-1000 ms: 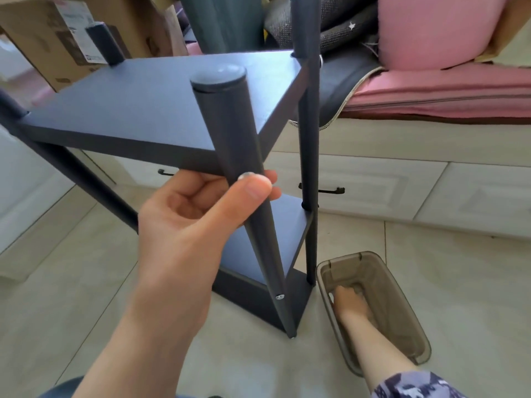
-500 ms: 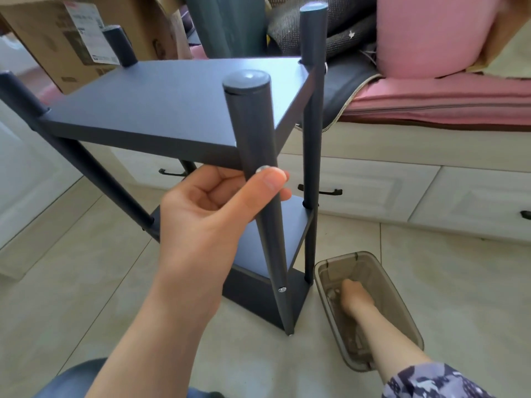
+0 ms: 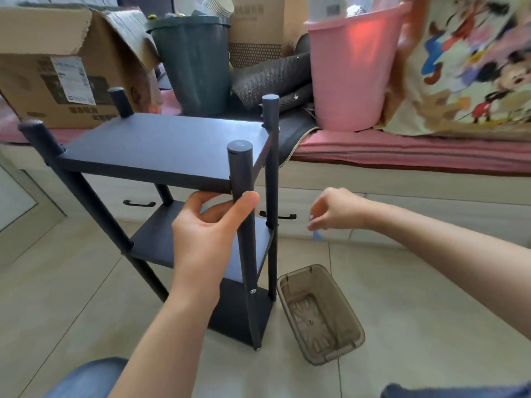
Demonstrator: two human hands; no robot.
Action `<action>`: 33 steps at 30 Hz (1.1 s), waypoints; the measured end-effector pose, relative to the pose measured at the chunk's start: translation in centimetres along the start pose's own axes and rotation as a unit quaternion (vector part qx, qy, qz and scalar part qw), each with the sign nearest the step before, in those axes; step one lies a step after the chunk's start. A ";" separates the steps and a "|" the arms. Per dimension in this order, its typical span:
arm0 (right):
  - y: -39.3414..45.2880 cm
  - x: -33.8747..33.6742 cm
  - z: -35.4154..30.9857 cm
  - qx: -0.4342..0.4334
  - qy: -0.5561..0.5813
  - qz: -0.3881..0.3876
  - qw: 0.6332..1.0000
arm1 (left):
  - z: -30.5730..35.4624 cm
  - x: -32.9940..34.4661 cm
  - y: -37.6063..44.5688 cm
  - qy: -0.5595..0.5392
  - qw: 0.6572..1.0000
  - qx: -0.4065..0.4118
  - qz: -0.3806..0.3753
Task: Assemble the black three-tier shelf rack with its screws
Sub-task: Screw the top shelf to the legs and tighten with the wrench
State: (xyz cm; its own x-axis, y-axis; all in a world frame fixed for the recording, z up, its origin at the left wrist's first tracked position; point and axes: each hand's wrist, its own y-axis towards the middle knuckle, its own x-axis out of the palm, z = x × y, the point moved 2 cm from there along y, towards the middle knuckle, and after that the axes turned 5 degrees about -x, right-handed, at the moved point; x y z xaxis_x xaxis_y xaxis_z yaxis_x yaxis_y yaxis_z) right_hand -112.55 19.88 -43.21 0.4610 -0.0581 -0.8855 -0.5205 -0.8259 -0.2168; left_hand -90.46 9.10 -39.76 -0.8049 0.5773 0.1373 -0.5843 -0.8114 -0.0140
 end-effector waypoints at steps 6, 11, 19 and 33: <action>-5.7 -1.9 -6.0 -0.067 0.379 0.108 0.917 | 0.2 0.3 0.0 -0.051 0.997 -0.059 -0.013; -7.0 -0.8 -7.3 -0.047 0.546 0.135 0.826 | 1.2 -0.5 0.8 -0.033 0.994 -0.075 -0.078; -6.5 1.2 -8.4 -0.039 0.583 0.122 0.803 | 1.3 -1.9 1.5 -0.013 0.992 -0.054 -0.116; -4.7 2.8 -10.3 0.027 0.657 0.034 0.753 | 0.7 -3.5 1.1 -0.048 0.986 -0.073 -0.141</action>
State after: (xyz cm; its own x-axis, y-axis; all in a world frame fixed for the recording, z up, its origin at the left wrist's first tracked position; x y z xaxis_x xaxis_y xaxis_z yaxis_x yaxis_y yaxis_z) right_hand -101.46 17.82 -40.48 0.7271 -0.6323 0.2676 -0.5863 -0.7746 -0.2372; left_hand -88.20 6.16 -39.55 -0.5993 0.7609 0.2488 -0.7975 -0.5943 -0.1037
